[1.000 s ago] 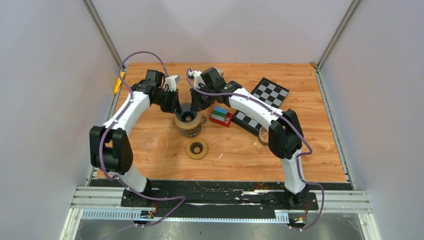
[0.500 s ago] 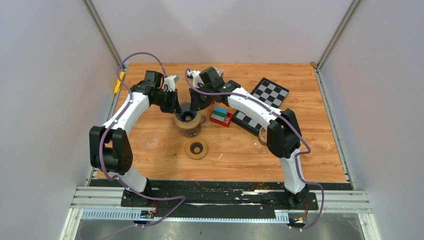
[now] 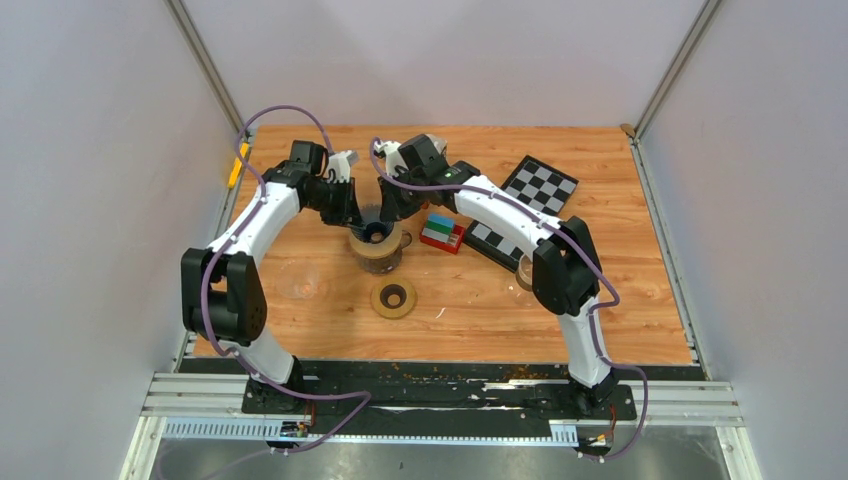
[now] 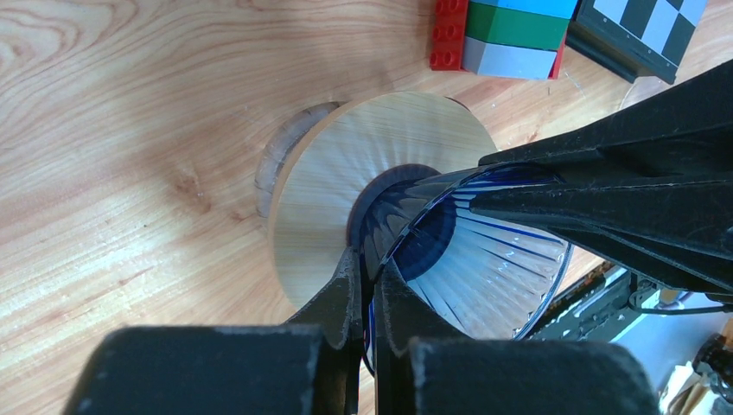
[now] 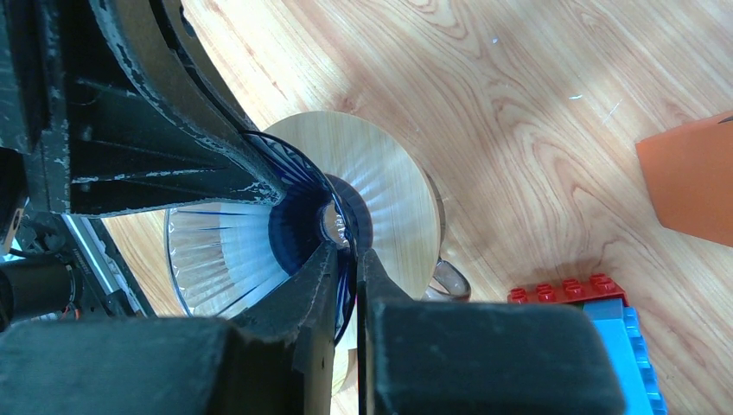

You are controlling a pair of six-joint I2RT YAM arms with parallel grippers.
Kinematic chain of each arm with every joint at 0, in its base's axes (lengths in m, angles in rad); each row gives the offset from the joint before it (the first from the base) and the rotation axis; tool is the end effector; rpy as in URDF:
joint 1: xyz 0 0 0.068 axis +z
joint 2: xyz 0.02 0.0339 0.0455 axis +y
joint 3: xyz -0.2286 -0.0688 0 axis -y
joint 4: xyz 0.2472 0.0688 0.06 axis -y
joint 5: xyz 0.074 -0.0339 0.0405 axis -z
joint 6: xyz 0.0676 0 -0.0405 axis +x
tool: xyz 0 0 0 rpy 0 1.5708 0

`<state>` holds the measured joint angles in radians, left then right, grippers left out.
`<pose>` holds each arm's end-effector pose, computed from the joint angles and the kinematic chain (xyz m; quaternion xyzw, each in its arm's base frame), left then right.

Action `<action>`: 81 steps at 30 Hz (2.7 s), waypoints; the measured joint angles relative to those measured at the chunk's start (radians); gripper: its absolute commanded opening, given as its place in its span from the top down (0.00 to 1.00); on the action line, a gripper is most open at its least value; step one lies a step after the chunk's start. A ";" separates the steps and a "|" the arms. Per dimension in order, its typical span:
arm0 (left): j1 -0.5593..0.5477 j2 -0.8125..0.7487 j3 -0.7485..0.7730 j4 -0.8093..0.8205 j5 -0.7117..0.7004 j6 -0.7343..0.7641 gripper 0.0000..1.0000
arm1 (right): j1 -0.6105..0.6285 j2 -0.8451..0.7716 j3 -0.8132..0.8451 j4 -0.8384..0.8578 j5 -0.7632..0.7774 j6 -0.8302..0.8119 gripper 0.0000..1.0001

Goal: Place the coffee filter in the dripper
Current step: Place the coffee dripper in the dripper holder, then pick up the coffee filter from the coffee filter holder.

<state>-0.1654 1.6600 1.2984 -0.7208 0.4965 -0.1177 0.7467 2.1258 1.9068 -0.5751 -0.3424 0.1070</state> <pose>0.3453 -0.0903 0.1920 0.0818 0.9389 -0.2691 0.1984 0.3452 0.3504 0.2145 -0.3480 0.8455 0.2980 0.2744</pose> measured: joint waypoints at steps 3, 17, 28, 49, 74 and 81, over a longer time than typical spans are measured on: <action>0.000 0.003 0.013 -0.008 0.002 0.003 0.98 | 0.000 0.000 0.007 -0.007 0.000 -0.003 0.95; -0.027 0.092 0.198 -0.194 -0.048 0.113 0.60 | 0.006 0.035 0.069 -0.104 -0.045 -0.133 0.55; -0.027 0.100 0.476 -0.299 -0.087 0.123 0.33 | -0.105 -0.064 0.081 -0.126 -0.095 -0.146 0.36; -0.248 0.462 0.931 0.055 -0.175 0.090 0.37 | -0.482 -0.641 -0.547 0.030 -0.272 -0.300 0.40; -0.271 0.660 0.967 0.251 -0.293 0.006 0.66 | -0.541 -0.802 -0.746 0.126 -0.384 -0.352 0.41; -0.272 0.671 0.967 0.254 -0.285 -0.011 0.69 | -0.546 -0.800 -0.748 0.128 -0.386 -0.352 0.41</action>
<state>-0.4374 2.3310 2.2654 -0.4671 0.2115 -0.1284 0.2012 1.3254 1.1584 -0.4469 -0.7280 -0.2447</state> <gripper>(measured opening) 0.316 0.592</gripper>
